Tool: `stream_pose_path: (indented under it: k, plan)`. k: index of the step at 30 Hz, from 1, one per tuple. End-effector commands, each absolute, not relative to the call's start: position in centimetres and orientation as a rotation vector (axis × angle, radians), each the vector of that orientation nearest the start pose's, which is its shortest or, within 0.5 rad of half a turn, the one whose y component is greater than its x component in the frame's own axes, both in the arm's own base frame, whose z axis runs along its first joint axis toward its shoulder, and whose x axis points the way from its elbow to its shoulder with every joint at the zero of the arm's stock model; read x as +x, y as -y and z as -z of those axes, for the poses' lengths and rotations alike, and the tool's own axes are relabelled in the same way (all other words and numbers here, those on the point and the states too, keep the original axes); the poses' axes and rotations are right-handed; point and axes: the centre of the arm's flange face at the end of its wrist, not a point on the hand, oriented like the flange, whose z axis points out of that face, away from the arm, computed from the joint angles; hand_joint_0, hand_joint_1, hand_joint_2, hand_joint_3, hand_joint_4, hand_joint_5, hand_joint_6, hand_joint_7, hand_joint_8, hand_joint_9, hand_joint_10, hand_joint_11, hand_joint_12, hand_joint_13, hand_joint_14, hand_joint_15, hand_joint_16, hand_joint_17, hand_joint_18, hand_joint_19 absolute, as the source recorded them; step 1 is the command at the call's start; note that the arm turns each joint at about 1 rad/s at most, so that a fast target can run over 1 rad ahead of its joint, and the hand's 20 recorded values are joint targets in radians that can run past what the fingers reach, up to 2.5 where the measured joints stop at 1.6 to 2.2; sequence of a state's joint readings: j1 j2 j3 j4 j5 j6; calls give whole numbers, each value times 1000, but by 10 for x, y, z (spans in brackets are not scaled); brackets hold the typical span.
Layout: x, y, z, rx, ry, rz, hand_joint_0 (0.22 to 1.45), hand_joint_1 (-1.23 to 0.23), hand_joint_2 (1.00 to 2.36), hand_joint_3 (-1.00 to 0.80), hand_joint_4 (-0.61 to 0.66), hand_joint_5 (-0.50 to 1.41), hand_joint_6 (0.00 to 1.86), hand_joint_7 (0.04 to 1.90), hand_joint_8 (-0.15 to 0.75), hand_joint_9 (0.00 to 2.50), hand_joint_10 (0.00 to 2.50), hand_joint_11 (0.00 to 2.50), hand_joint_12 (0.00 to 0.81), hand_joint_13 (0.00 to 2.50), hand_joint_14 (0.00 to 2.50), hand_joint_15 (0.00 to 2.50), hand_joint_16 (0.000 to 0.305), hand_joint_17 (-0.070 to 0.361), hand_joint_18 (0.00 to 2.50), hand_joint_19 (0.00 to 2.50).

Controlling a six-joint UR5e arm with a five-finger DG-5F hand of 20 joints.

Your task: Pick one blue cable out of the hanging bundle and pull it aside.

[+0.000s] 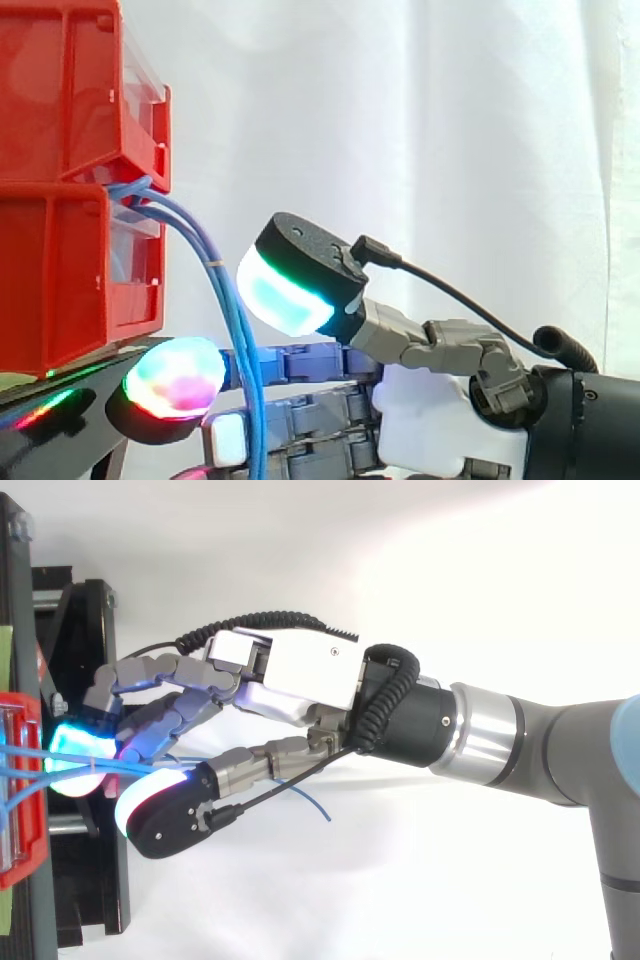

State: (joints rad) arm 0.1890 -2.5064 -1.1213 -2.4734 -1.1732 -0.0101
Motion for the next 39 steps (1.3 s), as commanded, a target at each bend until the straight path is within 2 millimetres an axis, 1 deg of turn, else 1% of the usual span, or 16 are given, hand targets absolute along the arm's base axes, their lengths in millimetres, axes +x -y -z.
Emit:
stream_pose_path:
  k: [1, 3, 7, 12, 14, 18, 20, 23, 25, 28, 30, 32, 33, 35, 36, 39]
  plan:
    - [814, 19, -155, 1212, -916, -1174, 568, -652, 1002, -470, 171, -80, 502, 1069, 240, 966, 18, 878, 317, 791, 21, 523, 47, 106, 540, 425]
    - [813, 21, -158, 1217, -926, -1168, 572, -648, 1003, -470, 170, -78, 502, 1078, 238, 976, 20, 874, 316, 799, 20, 523, 47, 106, 548, 432]
    - [806, 26, -173, 1229, -979, -1147, 578, -646, 1003, -462, 159, -74, 502, 1111, 240, 1000, 21, 882, 313, 814, 21, 523, 47, 106, 563, 430]
    - [801, 27, -181, 1248, -1018, -1127, 588, -646, 1003, -455, 157, -68, 502, 1146, 238, 1020, 20, 897, 310, 824, 22, 531, 47, 105, 577, 432]
    - [800, 29, -181, 1252, -1024, -1121, 590, -644, 1004, -446, 168, -67, 502, 1155, 238, 1028, 21, 897, 311, 831, 22, 537, 46, 104, 578, 442]
    - [798, 33, -193, 1250, -1016, -1120, 591, -642, 1004, -447, 166, -67, 502, 1161, 239, 1034, 20, 907, 311, 837, 20, 537, 46, 104, 582, 441]
    - [798, 34, -196, 1249, -1016, -1118, 592, -641, 1004, -447, 165, -67, 502, 1166, 239, 1036, 20, 910, 311, 838, 21, 539, 46, 104, 587, 441]
    - [795, 44, -206, 1250, -1011, -1107, 592, -640, 1004, -447, 170, -67, 502, 1166, 239, 1039, 21, 897, 310, 841, 20, 538, 46, 104, 588, 449]
    - [795, 46, -209, 1250, -1010, -1106, 592, -638, 1005, -447, 177, -66, 502, 1167, 241, 1042, 21, 890, 308, 843, 20, 532, 46, 104, 591, 448]
    - [792, 51, -228, 1234, -1002, -1098, 593, -637, 1004, -441, 162, -62, 501, 1207, 242, 1044, 20, 908, 308, 848, 22, 545, 46, 104, 597, 450]
    - [791, 53, -230, 1228, -1007, -1088, 598, -637, 1005, -438, 155, -59, 501, 1243, 242, 1049, 21, 904, 308, 849, 21, 540, 46, 104, 601, 450]
    - [790, 55, -240, 1212, -1011, -1073, 603, -639, 1008, -423, 143, -55, 501, 1292, 237, 1054, 21, 901, 307, 854, 23, 536, 46, 104, 607, 456]
    - [789, 55, -240, 1212, -1013, -1071, 603, -641, 1007, -419, 138, -56, 505, 1289, 237, 1054, 21, 909, 308, 854, 22, 541, 46, 104, 607, 455]
    - [789, 51, -241, 1215, -1016, -1066, 605, -656, 1008, -411, 131, -64, 553, 1210, 236, 1049, 20, 903, 309, 855, 21, 544, 46, 104, 608, 453]
    - [789, 52, -241, 1216, -1015, -1065, 604, -659, 1008, -407, 126, -65, 556, 1213, 241, 1045, 21, 904, 309, 854, 22, 543, 46, 104, 609, 453]
    - [789, 48, -239, 1213, -1020, -1064, 603, -670, 1008, -404, 116, -75, 604, 1120, 237, 1033, 20, 910, 309, 852, 21, 548, 46, 105, 607, 464]
